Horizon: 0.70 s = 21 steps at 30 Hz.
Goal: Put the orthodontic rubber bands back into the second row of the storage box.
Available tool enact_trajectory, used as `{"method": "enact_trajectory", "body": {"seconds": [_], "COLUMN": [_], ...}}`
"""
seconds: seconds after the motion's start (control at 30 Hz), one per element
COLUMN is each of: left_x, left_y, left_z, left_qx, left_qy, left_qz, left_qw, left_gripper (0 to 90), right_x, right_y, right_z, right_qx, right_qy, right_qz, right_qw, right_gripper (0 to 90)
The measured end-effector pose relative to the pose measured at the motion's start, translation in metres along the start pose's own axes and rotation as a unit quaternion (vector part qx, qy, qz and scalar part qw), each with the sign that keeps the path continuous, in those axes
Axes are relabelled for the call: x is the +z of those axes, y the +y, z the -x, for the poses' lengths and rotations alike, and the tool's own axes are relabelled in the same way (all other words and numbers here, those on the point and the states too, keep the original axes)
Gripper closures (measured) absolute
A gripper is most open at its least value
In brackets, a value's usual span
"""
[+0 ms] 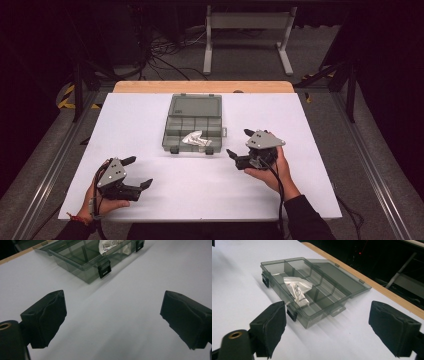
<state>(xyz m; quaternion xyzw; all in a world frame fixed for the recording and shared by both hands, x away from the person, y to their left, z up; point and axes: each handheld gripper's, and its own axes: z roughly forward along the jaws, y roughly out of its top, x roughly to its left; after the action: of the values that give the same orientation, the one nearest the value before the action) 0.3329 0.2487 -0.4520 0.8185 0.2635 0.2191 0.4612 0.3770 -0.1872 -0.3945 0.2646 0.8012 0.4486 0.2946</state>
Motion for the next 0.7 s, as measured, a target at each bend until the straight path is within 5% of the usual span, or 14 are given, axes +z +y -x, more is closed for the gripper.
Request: {"method": "enact_trajectory", "body": {"seconds": [0.4,0.7], "left_x": [0.001,0.004], "left_y": [0.003,0.012], "left_z": [-0.012,-0.027], "left_qx": [0.003,0.003], "left_qy": [-0.002,0.021], "left_qz": [0.006,0.015], "left_qw": [1.0,0.9997], "left_gripper": [4.1,6.1], "right_x": [-0.021,-0.024], "right_y": [-0.026,-0.036], "right_z": [-0.005,-0.003], "right_qx": [0.0,0.008], "right_qy": [-0.013,-0.014], "right_qz": [-0.014,-0.028], "right_qw": [0.9998,0.9995], "right_gripper": [7.2,11.8]}}
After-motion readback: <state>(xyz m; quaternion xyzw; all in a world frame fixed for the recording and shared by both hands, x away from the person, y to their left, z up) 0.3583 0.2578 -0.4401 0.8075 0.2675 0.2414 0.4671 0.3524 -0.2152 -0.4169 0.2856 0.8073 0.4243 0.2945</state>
